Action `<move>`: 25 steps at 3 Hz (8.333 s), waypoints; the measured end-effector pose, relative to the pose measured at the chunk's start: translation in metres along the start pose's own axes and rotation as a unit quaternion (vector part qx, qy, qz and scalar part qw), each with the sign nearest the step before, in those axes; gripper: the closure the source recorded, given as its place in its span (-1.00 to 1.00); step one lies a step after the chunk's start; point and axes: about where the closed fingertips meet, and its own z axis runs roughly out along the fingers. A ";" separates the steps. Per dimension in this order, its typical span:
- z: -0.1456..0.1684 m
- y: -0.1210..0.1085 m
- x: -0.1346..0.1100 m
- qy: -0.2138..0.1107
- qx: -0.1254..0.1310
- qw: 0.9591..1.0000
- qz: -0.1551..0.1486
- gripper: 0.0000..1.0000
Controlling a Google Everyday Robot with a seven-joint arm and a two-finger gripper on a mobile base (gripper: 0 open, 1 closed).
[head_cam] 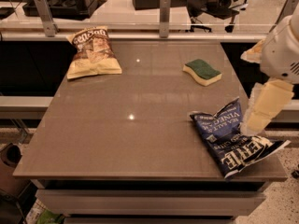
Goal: Move blue chip bag near brown chip bag
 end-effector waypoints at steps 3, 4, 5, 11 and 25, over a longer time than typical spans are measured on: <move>0.104 0.033 0.030 0.054 -0.113 0.991 0.050 -1.00; 0.127 0.044 0.041 0.056 -0.131 0.987 0.070 -1.00; 0.127 0.044 0.040 0.056 -0.130 0.988 0.069 -0.62; 0.116 0.030 0.032 0.047 -0.118 0.989 0.072 1.00; 0.188 -0.260 -0.251 -0.159 0.113 0.981 0.021 1.00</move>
Offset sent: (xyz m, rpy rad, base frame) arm 0.0009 0.0010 -0.1244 -0.0515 0.3073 -0.0638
